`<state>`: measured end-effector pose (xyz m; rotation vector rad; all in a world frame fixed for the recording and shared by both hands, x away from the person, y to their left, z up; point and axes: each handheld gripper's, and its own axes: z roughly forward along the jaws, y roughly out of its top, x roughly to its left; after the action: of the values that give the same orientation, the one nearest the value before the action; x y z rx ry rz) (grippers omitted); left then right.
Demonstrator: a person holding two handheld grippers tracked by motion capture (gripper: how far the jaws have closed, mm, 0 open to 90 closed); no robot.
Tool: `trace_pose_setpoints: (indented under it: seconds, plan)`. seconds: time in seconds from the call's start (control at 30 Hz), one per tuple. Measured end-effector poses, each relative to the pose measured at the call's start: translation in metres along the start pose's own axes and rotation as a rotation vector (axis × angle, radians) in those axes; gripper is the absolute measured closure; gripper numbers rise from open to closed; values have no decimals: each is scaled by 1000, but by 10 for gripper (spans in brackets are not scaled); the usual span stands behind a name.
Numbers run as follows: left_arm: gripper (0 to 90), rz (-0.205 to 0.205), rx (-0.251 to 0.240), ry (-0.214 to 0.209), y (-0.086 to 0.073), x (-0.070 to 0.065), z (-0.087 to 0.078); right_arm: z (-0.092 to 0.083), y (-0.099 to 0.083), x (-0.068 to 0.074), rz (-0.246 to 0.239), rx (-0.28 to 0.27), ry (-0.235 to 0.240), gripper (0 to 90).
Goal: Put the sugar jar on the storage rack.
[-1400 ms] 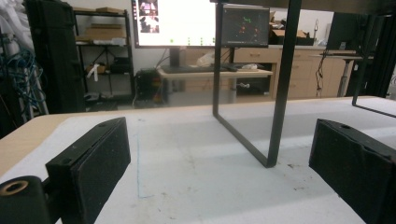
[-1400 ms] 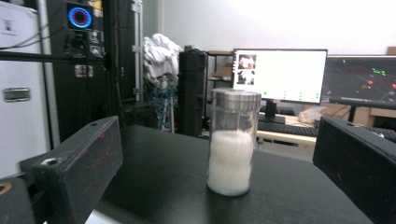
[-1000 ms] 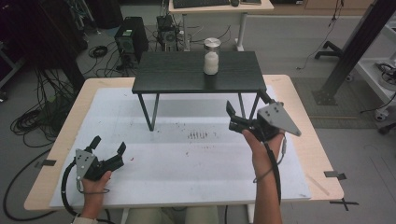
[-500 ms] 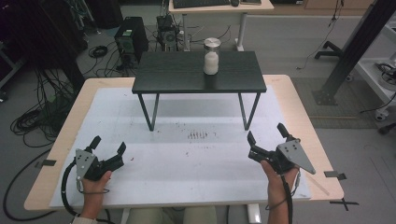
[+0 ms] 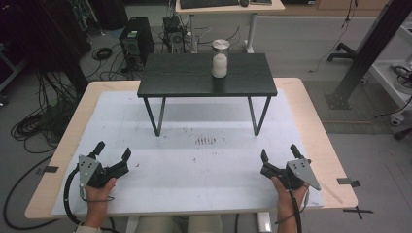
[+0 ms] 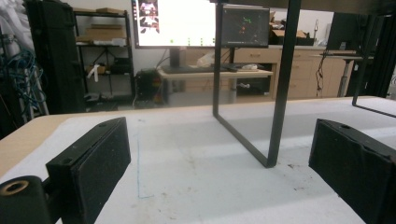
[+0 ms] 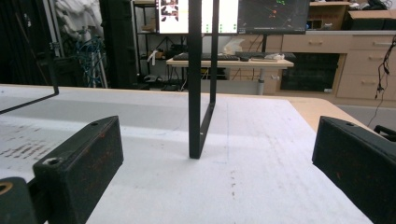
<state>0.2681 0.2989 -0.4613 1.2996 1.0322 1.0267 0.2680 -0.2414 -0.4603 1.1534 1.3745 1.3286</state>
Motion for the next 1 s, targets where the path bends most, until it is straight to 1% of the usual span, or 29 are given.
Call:
trace_pose_setpoints:
  seconds: [0.17,0.37,0.53,0.67,1.0]
  plan:
    - [57,0,0,0,0,0,0,2,-8,0,4,2,-19,20]
    - [56,1,1,1,0,0,0,3,-15,-1,12,7,-18,20]
    - [54,1,-1,2,0,0,0,3,-16,0,-13,8,-16,25]
    - [52,0,-2,2,0,0,0,1,-17,-1,12,-13,-26,25]
    - [52,0,-3,1,0,0,0,2,-17,-1,5,-6,-23,26]
